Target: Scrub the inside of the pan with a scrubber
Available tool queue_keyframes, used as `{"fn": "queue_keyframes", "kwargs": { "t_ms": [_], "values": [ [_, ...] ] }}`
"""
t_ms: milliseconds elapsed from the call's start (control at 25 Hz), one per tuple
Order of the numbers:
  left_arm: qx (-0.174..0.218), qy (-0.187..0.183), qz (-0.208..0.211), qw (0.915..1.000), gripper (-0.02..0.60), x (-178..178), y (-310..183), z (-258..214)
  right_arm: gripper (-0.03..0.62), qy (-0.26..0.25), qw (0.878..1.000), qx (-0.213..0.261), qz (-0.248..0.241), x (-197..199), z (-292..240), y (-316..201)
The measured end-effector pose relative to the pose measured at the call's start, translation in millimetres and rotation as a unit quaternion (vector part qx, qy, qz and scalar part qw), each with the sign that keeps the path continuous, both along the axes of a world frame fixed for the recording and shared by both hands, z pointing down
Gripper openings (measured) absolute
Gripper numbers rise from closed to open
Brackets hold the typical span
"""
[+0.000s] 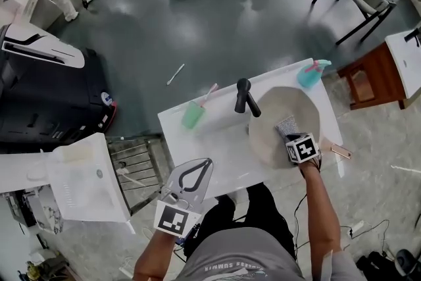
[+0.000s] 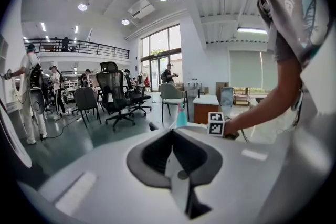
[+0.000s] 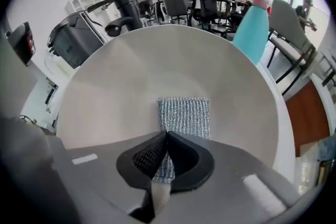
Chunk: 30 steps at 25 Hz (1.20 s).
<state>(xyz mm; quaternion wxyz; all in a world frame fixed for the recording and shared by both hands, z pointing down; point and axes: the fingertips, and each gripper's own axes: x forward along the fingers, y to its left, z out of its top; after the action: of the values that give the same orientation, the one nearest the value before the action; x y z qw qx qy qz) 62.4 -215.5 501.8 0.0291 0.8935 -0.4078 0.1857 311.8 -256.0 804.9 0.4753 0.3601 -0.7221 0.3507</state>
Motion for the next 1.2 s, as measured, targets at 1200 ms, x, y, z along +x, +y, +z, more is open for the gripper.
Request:
{"fn": "queue_keyframes", "kwargs": {
  "t_ms": [1200],
  "values": [
    [0.007,0.019,-0.042,0.9989,0.003,-36,22,-17,0.012,-0.055,0.994,-0.037,-0.090,-90,-15,3]
  ]
}}
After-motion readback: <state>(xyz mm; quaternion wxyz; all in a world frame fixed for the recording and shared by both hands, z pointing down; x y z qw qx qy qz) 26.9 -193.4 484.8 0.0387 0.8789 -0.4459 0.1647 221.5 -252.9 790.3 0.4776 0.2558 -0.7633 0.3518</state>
